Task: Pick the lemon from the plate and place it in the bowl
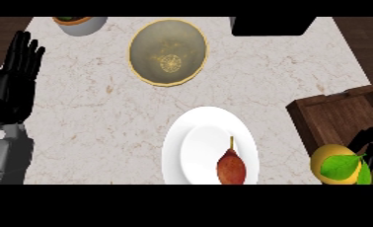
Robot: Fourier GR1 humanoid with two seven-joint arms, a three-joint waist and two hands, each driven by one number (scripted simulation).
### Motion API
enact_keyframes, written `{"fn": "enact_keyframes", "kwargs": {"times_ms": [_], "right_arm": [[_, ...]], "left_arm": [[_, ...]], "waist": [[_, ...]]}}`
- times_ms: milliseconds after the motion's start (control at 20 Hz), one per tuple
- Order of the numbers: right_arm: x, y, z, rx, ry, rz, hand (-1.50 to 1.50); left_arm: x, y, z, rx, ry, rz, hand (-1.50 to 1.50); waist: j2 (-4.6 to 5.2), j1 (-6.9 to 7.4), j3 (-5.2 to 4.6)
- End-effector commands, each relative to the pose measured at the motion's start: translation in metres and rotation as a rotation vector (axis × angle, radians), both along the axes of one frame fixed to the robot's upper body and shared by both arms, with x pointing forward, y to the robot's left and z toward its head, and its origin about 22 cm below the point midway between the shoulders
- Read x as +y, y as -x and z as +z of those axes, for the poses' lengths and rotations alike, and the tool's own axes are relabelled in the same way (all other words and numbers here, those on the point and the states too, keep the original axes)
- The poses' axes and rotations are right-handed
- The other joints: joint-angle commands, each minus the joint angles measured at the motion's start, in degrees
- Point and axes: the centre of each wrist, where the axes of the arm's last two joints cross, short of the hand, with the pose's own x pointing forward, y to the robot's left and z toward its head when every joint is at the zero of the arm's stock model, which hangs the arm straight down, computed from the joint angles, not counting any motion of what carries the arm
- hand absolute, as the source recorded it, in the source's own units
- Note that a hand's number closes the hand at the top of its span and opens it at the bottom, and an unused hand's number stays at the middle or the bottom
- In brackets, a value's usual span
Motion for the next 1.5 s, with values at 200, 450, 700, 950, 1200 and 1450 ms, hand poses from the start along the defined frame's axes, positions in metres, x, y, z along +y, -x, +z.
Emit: {"fn": "enact_keyframes", "kwargs": {"times_ms": [200,450,700,950,1200,1450], "right_arm": [[0.038,0.004,0.064,-0.273,-0.168,0.177,1.5],[0.072,-0.012,0.087,-0.27,-0.267,0.26,1.5],[0.122,-0.069,0.107,-0.246,-0.334,0.277,1.5],[0.153,-0.11,0.135,-0.178,-0.334,0.296,1.5],[0.194,-0.154,0.108,-0.09,-0.333,0.282,1.5],[0.2,-0.202,0.087,-0.029,-0.368,0.292,1.5]], "left_arm": [[0.008,-0.002,0.011,0.003,-0.01,-0.022,0.0],[-0.011,-0.005,-0.007,-0.007,-0.019,-0.016,0.0],[-0.009,-0.01,0.008,0.004,-0.004,-0.037,0.0],[0.002,-0.009,0.016,-0.001,0.003,-0.03,0.0],[0.0,-0.01,-0.002,-0.009,0.016,-0.047,0.0],[-0.003,-0.015,0.004,-0.01,-0.003,-0.04,0.0]], "waist": [[-0.01,1.46,-0.05],[0.0,1.2,-0.11],[0.18,1.55,-0.04],[0.12,1.79,-0.03],[0.55,2.23,-0.04],[0.67,2.0,0.04]]}}
